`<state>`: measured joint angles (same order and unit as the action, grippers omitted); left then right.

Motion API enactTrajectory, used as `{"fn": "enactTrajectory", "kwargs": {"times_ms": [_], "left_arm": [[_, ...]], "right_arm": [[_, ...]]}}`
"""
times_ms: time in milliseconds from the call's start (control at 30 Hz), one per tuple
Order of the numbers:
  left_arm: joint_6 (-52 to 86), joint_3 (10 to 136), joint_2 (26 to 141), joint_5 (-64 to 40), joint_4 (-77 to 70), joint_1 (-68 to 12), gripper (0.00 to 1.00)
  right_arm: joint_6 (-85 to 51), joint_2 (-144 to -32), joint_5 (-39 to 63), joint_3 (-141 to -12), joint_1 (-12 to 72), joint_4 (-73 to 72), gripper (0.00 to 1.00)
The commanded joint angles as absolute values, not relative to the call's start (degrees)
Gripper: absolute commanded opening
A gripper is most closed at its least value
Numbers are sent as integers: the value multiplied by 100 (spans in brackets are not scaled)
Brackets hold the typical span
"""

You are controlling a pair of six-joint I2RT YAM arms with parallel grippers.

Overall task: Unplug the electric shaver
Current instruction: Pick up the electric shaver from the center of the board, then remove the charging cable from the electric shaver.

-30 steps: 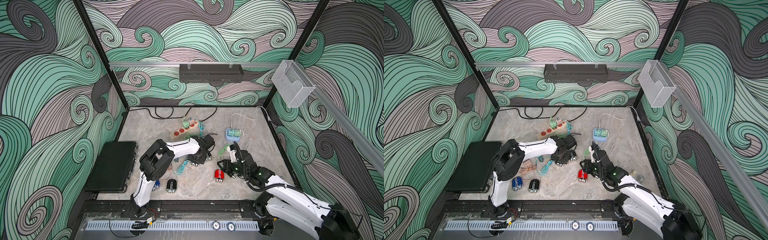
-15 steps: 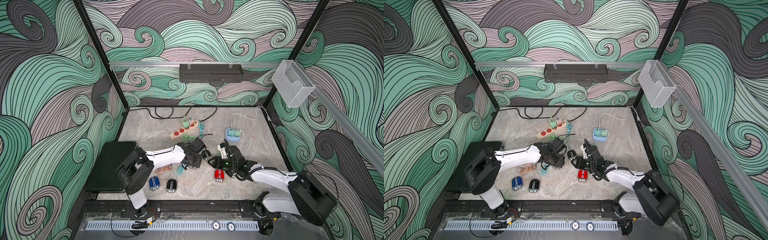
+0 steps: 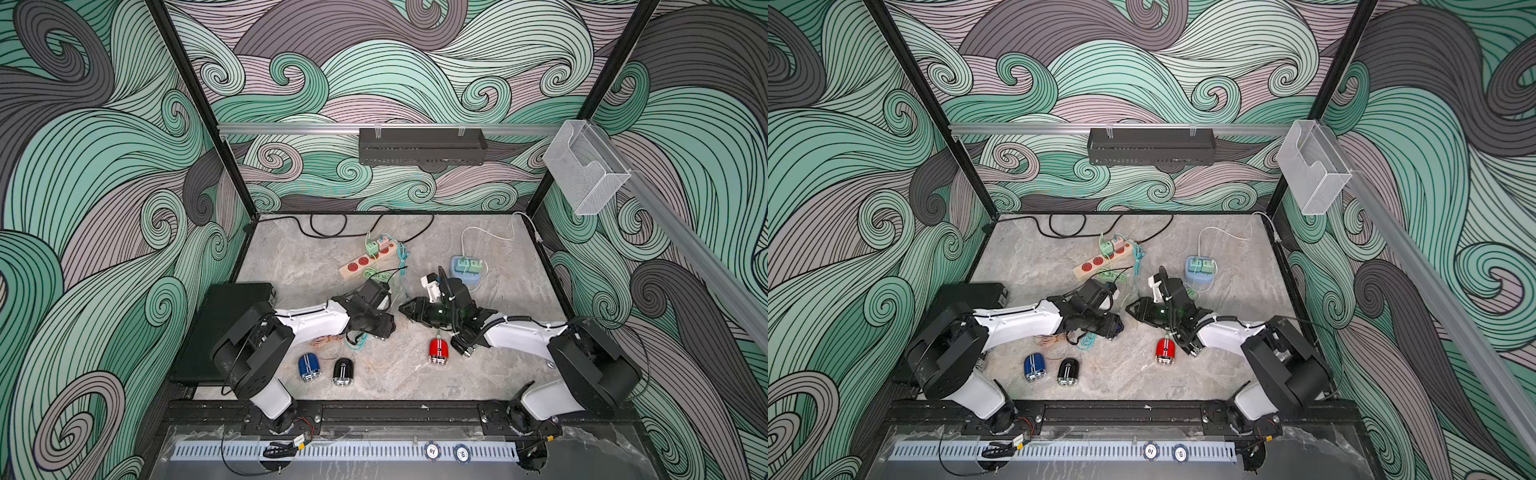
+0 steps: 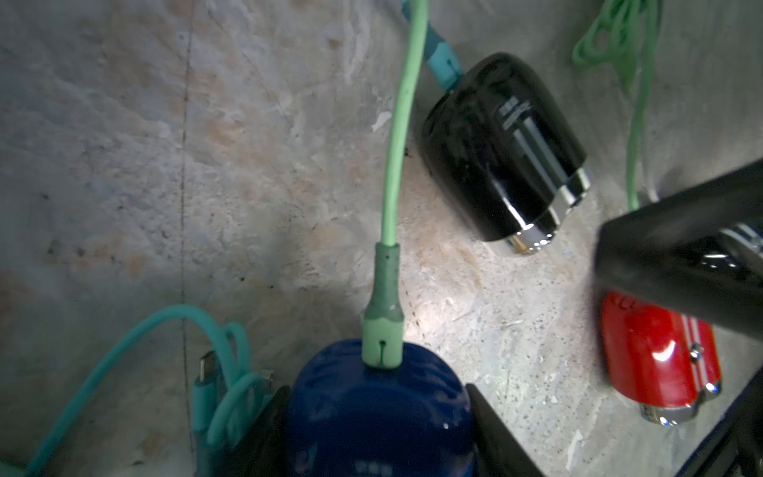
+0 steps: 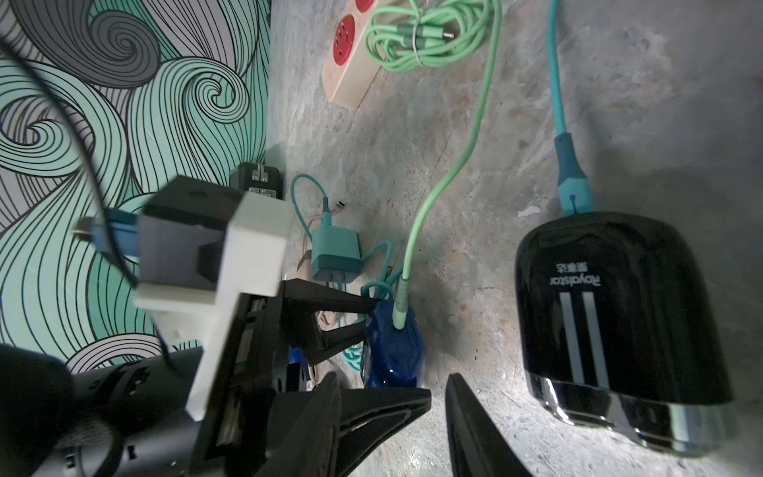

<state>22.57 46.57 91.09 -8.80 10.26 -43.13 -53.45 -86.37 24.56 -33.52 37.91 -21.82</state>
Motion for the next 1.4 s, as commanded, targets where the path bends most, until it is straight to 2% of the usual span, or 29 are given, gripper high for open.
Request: {"fn": "enactTrajectory", "kwargs": {"times_ms": [0,267,700,1133,1367], "left_arm": [[1985,4627,8805,-1164,586,-4277,37],[1847,4445,8761,-1526,359,-4276,36],[1853,4327,8662,-1488,246,-4289,33],[1926,4163,8486,-1579,146,-4281,32],[1859,4186,8518,-1527,491,-4315,31]], "right_arm": [[-5526,-8815,2563,-3522,3893,-2420,42],[-5529,-9128,2464,-3701,4035,-2454,38],[-5562,-9424,2266,-3937,4025,-2290,30],[-5837,-9111,2228,-3605,3926,-2729,7],[-5749,-8829,2353,-3663,3745,-2566,4]]}}
